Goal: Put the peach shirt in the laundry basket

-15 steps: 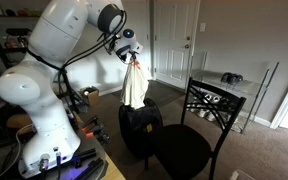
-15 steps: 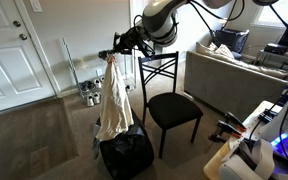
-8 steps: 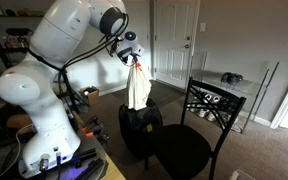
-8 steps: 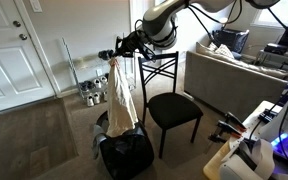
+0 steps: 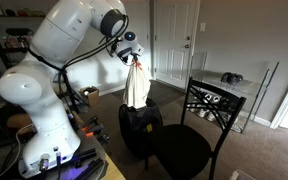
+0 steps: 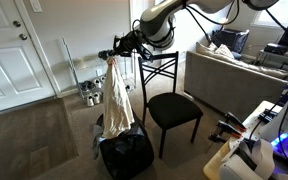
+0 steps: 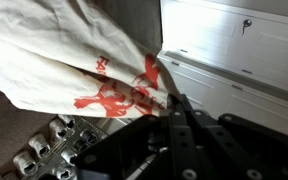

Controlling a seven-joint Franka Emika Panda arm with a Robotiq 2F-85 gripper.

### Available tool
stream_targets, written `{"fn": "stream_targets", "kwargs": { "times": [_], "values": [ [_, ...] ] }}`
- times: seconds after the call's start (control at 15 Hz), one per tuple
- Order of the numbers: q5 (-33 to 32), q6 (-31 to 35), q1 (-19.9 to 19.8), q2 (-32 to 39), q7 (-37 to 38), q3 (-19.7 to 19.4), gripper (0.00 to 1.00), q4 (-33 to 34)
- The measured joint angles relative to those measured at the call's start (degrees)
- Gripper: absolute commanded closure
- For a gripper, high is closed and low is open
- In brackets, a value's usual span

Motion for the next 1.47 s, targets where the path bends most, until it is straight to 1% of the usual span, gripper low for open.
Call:
{"fn": "stream_targets", "kwargs": {
  "times": [0.27,0.53,0.67,0.73,0.87,0.93,1.0,1.07,1.13,1.27,1.47],
  "values": [
    [0.0,0.2,1.1,0.1,0.0,-1.2,0.49,1.0],
    [0.0,0.2,1.0,0.2,0.0,-1.6,0.23,1.6],
    [0.0,0.2,0.8,0.3,0.0,-1.6,0.11,1.7],
    [0.0,0.2,0.5,0.3,0.0,-1.5,0.04,1.7],
    [0.0,0.2,-0.8,0.4,0.0,-0.7,0.0,1.4],
    [0.0,0.2,-2.1,0.5,0.0,0.2,0.1,0.9],
    [0.0,0.3,-3.8,0.5,0.1,1.2,0.03,0.2],
    [0.0,0.3,-5.5,0.5,0.0,2.2,0.0,-0.6],
    [0.0,0.3,-6.8,0.5,0.0,2.9,0.0,-1.1],
    [0.0,0.3,-7.6,0.5,0.0,3.3,0.0,-1.6],
    [0.0,0.3,-7.4,0.5,0.0,3.6,0.0,-1.7]
  ]
}}
